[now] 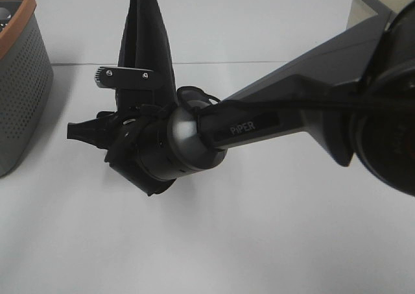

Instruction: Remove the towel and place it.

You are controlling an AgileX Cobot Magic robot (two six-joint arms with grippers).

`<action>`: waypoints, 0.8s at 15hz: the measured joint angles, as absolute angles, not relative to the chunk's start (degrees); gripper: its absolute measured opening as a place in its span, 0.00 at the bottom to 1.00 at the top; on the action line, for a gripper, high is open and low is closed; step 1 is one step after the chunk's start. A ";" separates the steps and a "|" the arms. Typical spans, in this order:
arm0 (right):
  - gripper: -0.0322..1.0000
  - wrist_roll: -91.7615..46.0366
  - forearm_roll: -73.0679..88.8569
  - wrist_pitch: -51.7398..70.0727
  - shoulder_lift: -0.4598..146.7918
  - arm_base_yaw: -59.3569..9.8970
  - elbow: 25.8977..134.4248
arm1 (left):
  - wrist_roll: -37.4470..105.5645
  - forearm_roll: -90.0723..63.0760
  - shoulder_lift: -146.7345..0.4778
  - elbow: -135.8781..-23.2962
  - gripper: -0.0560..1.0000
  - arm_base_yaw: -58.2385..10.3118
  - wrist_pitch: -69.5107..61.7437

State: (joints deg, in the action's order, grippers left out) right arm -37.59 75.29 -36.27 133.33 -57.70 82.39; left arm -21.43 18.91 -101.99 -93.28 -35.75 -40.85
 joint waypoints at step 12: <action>0.53 -56.15 88.46 -36.90 131.26 -57.70 83.14 | -21.31 18.91 -101.99 -93.28 0.05 -35.75 -40.85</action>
